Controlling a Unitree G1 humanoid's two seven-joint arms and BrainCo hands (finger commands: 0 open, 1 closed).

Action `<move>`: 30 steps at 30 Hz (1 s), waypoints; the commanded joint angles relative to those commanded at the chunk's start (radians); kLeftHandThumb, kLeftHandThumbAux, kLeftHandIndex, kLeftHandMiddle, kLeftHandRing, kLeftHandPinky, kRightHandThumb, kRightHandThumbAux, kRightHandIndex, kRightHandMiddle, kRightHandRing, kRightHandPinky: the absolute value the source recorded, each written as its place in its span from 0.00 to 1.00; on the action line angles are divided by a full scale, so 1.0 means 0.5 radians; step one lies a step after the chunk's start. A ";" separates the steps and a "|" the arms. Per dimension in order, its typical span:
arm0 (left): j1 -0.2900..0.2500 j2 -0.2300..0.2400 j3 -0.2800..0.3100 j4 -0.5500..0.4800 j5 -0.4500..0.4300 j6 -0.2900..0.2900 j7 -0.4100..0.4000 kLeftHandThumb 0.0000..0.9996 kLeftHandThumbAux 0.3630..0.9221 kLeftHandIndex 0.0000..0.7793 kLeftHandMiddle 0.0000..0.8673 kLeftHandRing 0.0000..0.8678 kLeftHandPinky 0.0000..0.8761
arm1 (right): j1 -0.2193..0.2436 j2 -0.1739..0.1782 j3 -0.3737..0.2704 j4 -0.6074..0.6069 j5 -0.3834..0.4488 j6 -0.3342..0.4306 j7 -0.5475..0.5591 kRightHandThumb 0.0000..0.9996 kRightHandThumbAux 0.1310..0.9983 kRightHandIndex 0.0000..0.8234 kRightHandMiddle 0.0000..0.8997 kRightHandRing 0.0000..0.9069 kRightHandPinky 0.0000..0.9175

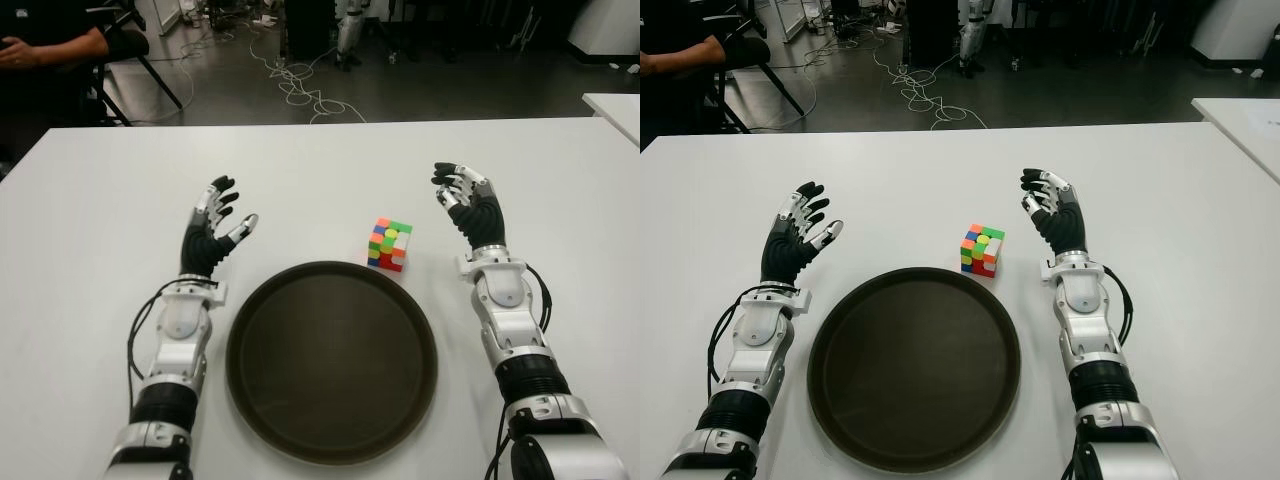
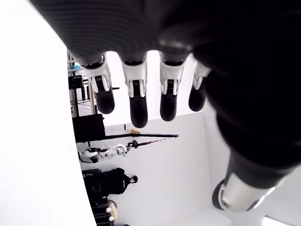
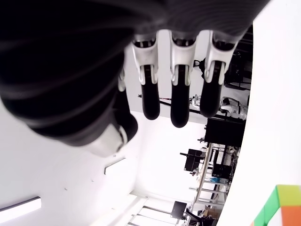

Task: Pick up the Rubik's Cube and put it in the plate

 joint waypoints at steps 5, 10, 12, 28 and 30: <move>-0.001 0.000 0.002 -0.016 -0.004 0.021 -0.006 0.05 0.67 0.10 0.17 0.15 0.14 | -0.004 0.001 -0.003 0.004 0.005 -0.011 0.003 0.67 0.70 0.48 0.30 0.31 0.33; -0.005 0.007 0.000 0.006 0.009 0.003 0.002 0.04 0.65 0.10 0.17 0.16 0.14 | -0.006 0.004 -0.003 0.015 0.001 -0.018 -0.002 0.67 0.70 0.48 0.31 0.31 0.33; -0.004 0.010 -0.003 0.009 0.023 -0.010 0.013 0.04 0.65 0.10 0.17 0.15 0.14 | -0.010 0.005 -0.005 0.022 0.004 -0.014 -0.003 0.67 0.70 0.48 0.30 0.31 0.33; 0.001 0.006 -0.002 0.000 0.034 0.000 0.021 0.02 0.66 0.09 0.16 0.14 0.13 | -0.015 0.000 -0.004 0.055 -0.012 -0.049 -0.024 0.67 0.70 0.48 0.29 0.30 0.33; -0.001 0.007 -0.002 0.003 0.031 -0.001 0.017 0.03 0.66 0.09 0.16 0.14 0.13 | -0.016 0.001 -0.004 0.056 -0.011 -0.052 -0.025 0.67 0.70 0.48 0.30 0.30 0.33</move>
